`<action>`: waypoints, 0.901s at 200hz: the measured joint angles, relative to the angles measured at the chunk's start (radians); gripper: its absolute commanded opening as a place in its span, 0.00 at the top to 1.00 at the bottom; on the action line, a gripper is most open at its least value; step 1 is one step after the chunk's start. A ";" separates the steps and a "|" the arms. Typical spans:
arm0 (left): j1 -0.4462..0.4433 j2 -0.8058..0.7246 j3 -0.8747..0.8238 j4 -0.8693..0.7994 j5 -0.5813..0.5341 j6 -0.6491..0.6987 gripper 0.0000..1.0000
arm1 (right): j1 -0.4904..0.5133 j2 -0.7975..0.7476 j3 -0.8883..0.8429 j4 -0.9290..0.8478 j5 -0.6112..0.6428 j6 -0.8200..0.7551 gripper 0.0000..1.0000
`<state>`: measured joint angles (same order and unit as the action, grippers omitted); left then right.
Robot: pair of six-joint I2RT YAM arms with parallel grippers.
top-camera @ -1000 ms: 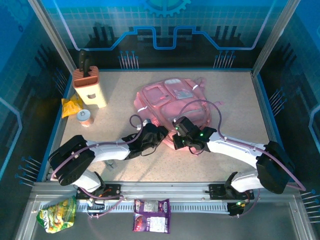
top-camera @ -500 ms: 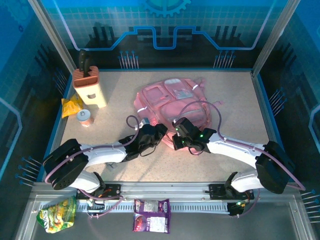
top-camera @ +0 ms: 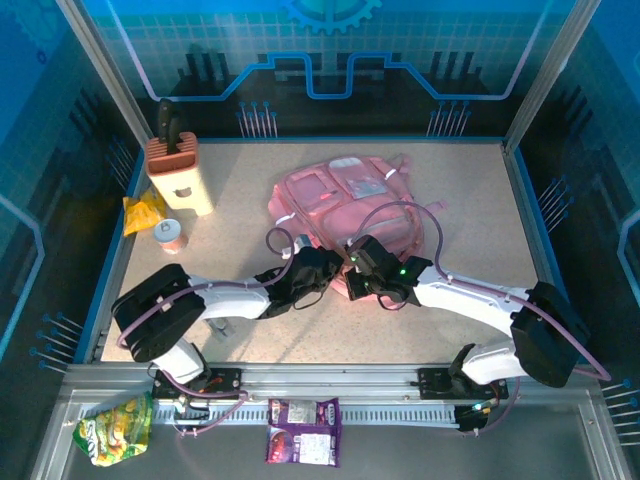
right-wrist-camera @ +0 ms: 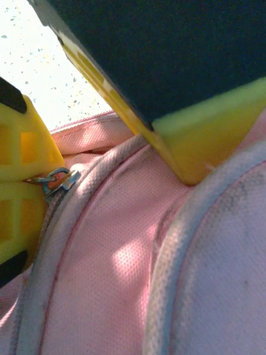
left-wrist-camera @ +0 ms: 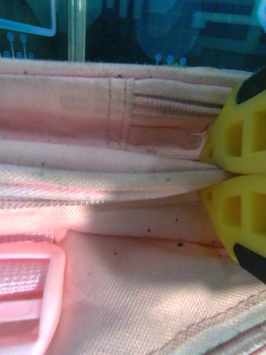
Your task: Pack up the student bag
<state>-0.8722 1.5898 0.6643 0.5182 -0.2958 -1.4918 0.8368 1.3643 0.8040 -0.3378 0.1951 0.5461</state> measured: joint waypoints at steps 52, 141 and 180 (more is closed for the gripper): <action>0.099 -0.140 -0.034 -0.114 0.078 0.069 1.00 | -0.003 -0.073 -0.010 -0.022 0.035 -0.015 1.00; 0.406 -0.231 0.018 -0.364 0.433 0.370 1.00 | -0.319 -0.264 -0.133 -0.038 -0.125 -0.075 1.00; 0.462 -0.157 0.113 -0.448 0.508 0.449 1.00 | -0.322 -0.266 -0.120 -0.042 -0.157 -0.114 1.00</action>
<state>-0.4103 1.4330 0.7769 0.0700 0.2119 -1.0431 0.5144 1.0985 0.6838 -0.3798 0.0380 0.4324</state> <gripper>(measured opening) 0.052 0.063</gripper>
